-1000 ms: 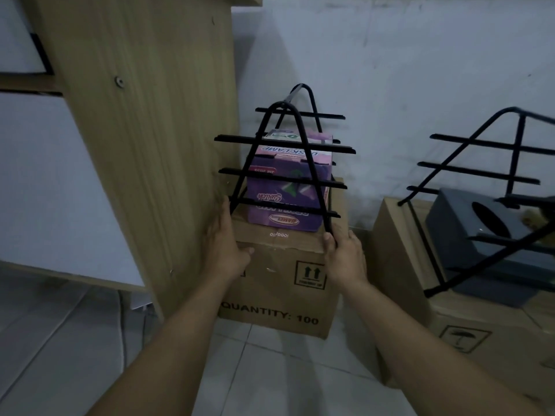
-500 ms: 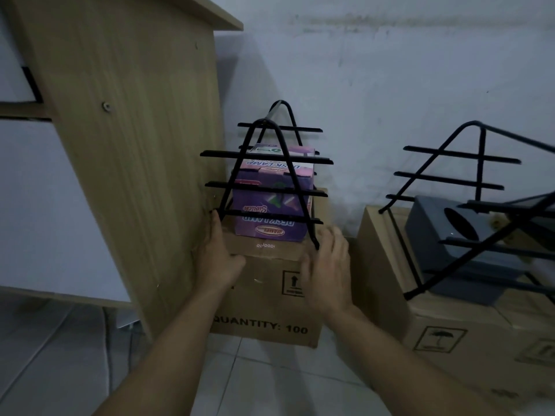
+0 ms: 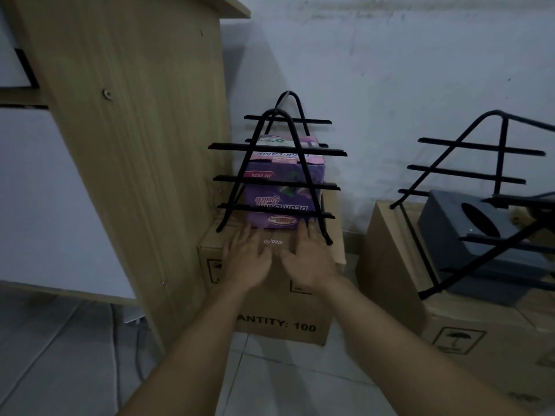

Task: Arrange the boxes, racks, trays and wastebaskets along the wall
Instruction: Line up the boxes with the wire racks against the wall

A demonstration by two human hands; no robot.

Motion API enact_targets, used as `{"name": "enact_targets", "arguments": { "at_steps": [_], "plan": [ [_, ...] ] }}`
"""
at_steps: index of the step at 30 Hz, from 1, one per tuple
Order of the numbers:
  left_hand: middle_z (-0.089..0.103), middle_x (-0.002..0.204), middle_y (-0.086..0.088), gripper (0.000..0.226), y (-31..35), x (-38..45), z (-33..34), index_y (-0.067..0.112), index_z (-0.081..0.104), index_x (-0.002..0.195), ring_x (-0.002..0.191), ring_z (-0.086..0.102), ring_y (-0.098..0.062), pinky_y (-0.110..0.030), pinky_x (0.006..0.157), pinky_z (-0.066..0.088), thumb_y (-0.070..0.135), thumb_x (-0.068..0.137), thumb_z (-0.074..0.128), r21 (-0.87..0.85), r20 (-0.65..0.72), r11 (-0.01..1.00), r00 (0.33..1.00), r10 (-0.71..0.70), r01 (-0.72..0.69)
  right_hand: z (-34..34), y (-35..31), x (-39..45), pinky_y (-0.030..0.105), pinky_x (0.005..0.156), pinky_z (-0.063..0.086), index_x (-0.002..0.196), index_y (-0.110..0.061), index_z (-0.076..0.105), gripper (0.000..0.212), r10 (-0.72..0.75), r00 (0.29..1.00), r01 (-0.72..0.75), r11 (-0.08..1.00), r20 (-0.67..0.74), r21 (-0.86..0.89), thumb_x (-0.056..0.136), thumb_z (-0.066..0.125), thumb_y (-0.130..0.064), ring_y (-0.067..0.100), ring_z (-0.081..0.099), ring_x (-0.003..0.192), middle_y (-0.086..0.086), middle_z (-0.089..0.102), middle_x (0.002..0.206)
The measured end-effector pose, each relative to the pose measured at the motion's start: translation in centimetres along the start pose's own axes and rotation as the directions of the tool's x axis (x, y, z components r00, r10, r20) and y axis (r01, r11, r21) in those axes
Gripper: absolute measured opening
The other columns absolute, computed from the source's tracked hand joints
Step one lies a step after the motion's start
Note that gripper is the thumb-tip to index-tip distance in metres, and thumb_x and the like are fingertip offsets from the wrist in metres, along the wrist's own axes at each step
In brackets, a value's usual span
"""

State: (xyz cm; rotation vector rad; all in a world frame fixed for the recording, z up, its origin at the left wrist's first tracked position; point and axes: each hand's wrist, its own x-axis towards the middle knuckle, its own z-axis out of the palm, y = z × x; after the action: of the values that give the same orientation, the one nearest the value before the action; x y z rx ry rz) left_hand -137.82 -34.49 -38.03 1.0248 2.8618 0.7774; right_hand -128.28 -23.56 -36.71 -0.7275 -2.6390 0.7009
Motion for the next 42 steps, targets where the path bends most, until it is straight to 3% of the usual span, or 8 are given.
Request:
{"name": "enact_targets", "arguments": {
  "at_steps": [3, 6, 9, 14, 27, 31, 34, 42],
  "plan": [
    [0.016, 0.162, 0.003, 0.055, 0.6, 0.6, -0.6, 0.025, 0.023, 0.155, 0.150, 0.010, -0.023, -0.042, 0.120, 0.007, 0.037, 0.102, 0.030, -0.029, 0.027, 0.999, 0.999, -0.021, 0.021, 0.0, 0.3, 0.3, 0.037, 0.123, 0.010, 0.157, -0.016, 0.010, 0.083, -0.026, 1.000, 0.026, 0.998, 0.001, 0.056, 0.091, 0.047, -0.048, 0.019, 0.004, 0.151, 0.004, 0.006, 0.165],
    [0.054, 0.125, -0.005, 0.031, 1.2, -0.2, -0.7, 0.011, 0.059, 0.117, 0.120, 0.048, -0.029, -0.038, 0.099, 0.038, 0.019, 0.089, 0.048, -0.272, -0.384, 0.958, 0.923, -0.027, -0.085, 0.7, 0.2, 0.0, 0.039, 0.121, 0.021, 0.153, -0.011, 0.022, 0.075, 0.013, 0.996, -0.002, 0.993, -0.092, 0.118, 0.090, 0.052, -0.038, 0.024, 0.014, 0.149, 0.009, 0.012, 0.163],
    [0.041, 0.137, -0.011, 0.045, 1.6, -0.9, -0.7, 0.013, 0.053, 0.122, 0.120, 0.040, -0.027, -0.039, 0.097, 0.038, 0.010, 0.078, 0.059, -0.255, -0.585, 0.966, 0.801, -0.127, -0.034, 0.7, -0.1, 0.7, 0.043, 0.121, 0.020, 0.153, -0.011, 0.017, 0.078, 0.037, 0.998, -0.034, 0.998, -0.060, 0.055, 0.089, 0.054, -0.036, 0.032, 0.016, 0.147, 0.014, 0.010, 0.162],
    [-0.001, 0.164, -0.003, 0.073, 0.6, -0.3, -0.3, 0.023, 0.020, 0.154, 0.146, 0.017, -0.023, -0.037, 0.111, 0.030, 0.010, 0.089, 0.052, -0.353, -0.443, 0.934, 0.889, -0.116, -0.055, 0.4, -0.2, 1.9, 0.042, 0.121, 0.012, 0.156, -0.021, 0.008, 0.083, 0.019, 1.000, -0.020, 0.999, 0.019, 0.040, 0.088, 0.052, -0.040, 0.027, 0.012, 0.149, 0.009, 0.013, 0.163],
    [-0.017, 0.163, 0.002, 0.079, -1.6, 0.1, 0.1, 0.030, 0.004, 0.157, 0.151, 0.002, -0.020, -0.047, 0.121, 0.018, 0.019, 0.092, 0.049, -0.292, -0.337, 0.952, 0.941, -0.016, -0.088, 1.8, -0.4, 1.7, 0.046, 0.121, 0.014, 0.157, -0.016, 0.008, 0.069, -0.031, 0.999, 0.024, 0.977, -0.029, -0.213, 0.099, 0.028, -0.049, 0.029, 0.015, 0.149, 0.014, 0.011, 0.163],
    [-0.005, 0.164, -0.008, 0.083, -1.0, -1.8, 0.4, 0.026, 0.003, 0.156, 0.150, 0.005, -0.027, -0.051, 0.120, 0.014, 0.022, 0.089, 0.053, -0.201, -0.334, 0.980, 0.940, -0.066, -0.003, 2.6, 0.7, -0.5, 0.037, 0.121, 0.018, 0.147, -0.011, 0.037, 0.055, -0.263, 0.955, 0.223, 0.941, -0.137, -0.256, 0.102, 0.032, -0.042, 0.022, 0.031, 0.144, 0.010, 0.038, 0.154],
    [0.009, 0.164, -0.011, 0.079, -0.2, -3.4, 0.8, 0.022, 0.012, 0.156, 0.149, 0.013, -0.029, -0.052, 0.118, 0.015, 0.023, 0.088, 0.053, -0.129, -0.399, 0.992, 0.915, -0.054, 0.002, 1.7, 2.1, -2.6, 0.039, 0.121, 0.023, 0.149, -0.012, 0.034, 0.055, -0.357, 0.929, 0.324, 0.911, -0.096, -0.256, 0.100, 0.039, -0.037, 0.020, 0.029, 0.145, 0.008, 0.034, 0.156],
    [0.052, 0.121, -0.005, 0.035, 6.1, -5.7, 1.1, 0.016, 0.051, 0.117, 0.112, 0.046, -0.024, -0.040, 0.097, 0.039, 0.015, 0.082, 0.052, -0.221, -0.563, 0.936, 0.820, 0.105, -0.272, -4.9, 5.8, -8.8, 0.037, 0.099, 0.044, 0.138, -0.013, 0.045, 0.048, -0.399, 0.912, 0.340, 0.866, -0.097, -0.368, 0.091, 0.046, -0.024, 0.023, 0.047, 0.119, 0.006, 0.047, 0.134]
  ]
}}
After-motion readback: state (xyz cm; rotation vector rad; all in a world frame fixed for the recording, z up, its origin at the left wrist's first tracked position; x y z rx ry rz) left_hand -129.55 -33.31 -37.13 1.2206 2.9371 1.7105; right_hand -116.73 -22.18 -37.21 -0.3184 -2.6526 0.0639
